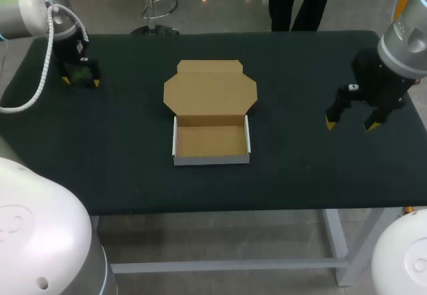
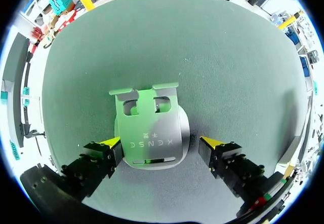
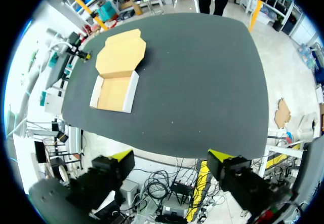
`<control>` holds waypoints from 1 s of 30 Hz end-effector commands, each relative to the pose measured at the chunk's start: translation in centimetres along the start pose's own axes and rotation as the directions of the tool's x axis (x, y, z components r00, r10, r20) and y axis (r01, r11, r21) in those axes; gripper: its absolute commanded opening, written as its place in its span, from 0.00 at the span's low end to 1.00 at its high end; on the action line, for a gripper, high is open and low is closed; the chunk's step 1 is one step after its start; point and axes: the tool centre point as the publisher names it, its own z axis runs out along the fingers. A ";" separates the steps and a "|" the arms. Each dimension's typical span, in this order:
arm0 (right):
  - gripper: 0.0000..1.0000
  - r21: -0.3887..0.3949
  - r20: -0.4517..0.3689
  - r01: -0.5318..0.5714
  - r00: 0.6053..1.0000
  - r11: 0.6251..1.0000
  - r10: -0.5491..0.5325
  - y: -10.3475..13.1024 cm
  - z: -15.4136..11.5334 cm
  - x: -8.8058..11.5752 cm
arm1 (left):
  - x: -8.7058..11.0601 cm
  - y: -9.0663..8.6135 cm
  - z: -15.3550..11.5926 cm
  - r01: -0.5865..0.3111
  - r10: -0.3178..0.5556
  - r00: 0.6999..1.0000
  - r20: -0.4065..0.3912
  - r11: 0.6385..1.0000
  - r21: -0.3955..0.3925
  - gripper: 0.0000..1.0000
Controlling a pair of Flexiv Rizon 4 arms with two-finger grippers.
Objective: Assemble the packaging by folding the flat box into shape, placing the metal phone stand inside, and closing the box properly
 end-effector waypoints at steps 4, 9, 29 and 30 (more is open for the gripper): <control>1.00 0.003 0.002 0.000 1.000 1.000 0.000 -0.1 -0.2 0.0 | -0.4 -1.2 0.5 0.009 -0.009 1.000 -0.003 1.000 -0.018 0.97; 1.00 0.003 0.002 0.000 1.000 1.000 0.000 -0.1 -0.2 0.0 | -0.6 -1.5 0.5 0.017 -0.017 1.000 -0.006 1.000 -0.015 0.93; 1.00 0.003 0.002 0.000 1.000 1.000 0.000 -0.1 -0.2 0.0 | -0.9 -2.1 0.9 0.041 -0.041 0.999 0.010 0.999 -0.014 0.72; 1.00 0.003 0.002 0.000 1.000 1.000 0.000 -0.1 -0.2 0.0 | -0.9 -2.1 1.0 0.042 -0.042 0.999 0.013 0.999 -0.014 0.67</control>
